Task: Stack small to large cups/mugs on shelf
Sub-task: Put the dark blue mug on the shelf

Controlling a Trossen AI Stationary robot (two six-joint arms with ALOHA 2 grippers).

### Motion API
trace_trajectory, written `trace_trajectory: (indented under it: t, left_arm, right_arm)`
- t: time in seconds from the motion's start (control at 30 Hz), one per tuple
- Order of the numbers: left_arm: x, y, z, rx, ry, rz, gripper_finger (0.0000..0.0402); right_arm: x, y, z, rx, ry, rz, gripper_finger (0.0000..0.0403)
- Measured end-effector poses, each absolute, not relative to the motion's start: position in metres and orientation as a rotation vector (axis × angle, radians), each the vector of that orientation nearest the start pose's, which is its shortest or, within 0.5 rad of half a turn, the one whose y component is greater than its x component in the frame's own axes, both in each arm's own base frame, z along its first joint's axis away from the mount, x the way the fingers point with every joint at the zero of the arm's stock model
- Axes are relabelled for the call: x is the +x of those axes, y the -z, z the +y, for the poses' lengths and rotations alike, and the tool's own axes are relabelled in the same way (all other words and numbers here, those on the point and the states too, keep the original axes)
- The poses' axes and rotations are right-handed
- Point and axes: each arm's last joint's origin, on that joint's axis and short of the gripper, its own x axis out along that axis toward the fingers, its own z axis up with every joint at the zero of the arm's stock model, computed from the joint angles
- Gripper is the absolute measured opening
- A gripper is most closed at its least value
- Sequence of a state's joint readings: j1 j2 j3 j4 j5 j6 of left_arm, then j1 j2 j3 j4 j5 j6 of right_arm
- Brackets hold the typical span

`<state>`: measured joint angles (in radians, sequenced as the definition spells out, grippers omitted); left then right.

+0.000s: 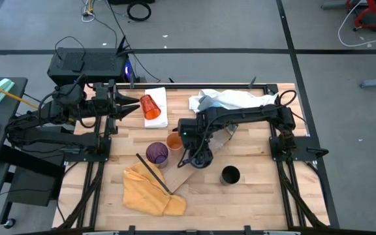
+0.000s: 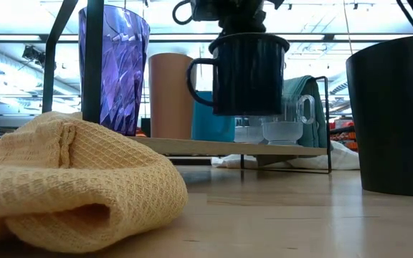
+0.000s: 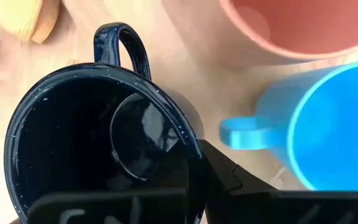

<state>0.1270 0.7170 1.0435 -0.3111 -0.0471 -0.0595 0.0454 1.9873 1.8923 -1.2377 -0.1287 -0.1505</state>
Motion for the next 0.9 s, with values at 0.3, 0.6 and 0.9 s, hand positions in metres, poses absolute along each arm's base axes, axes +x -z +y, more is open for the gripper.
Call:
trace_trajectory:
  t: [0.3,0.6,0.9]
  left_arm:
    - [0.129,-0.414,0.018,-0.064,-0.174,-0.021,0.01]
    - [0.129,-0.414,0.018,-0.064,-0.174,-0.021,0.0103]
    - [0.129,-0.414,0.018,-0.065,-0.174,-0.021,0.01]
  right_arm:
    - [0.398,-0.282,0.014,-0.071,-0.245,1.328,0.0017]
    - [0.398,-0.266,0.014,-0.058,-0.242,1.349,0.0017]
    - [0.399,-0.266,0.007,-0.052,-0.229,1.341,0.0017]
